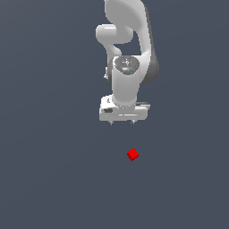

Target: Pick up the red cube and move it to a goal position.

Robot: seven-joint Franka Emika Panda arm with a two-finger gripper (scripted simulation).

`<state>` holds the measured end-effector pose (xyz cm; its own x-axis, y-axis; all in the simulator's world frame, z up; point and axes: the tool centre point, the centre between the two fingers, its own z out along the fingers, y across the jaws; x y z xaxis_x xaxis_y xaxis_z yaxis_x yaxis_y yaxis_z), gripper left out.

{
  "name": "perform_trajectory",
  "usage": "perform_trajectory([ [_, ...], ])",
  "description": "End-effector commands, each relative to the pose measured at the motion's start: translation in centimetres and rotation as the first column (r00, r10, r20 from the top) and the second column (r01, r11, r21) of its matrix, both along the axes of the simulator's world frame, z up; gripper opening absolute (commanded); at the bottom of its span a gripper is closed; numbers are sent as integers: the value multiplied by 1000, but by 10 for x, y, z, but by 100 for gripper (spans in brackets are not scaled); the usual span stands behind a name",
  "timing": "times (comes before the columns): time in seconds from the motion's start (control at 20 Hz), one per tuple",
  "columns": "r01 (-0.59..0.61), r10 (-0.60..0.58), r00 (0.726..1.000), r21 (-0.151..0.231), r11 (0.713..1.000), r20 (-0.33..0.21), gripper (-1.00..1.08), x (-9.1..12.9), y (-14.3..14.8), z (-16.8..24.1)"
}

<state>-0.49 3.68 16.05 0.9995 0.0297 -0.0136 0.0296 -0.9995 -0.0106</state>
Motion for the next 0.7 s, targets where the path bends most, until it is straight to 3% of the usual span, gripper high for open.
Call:
perform_trajectory([
  [0.0,0,0,1000,0,1000,0,100,0,0,0],
  [0.65,-110,110,994,-1,994,3,100,23,7,-31],
])
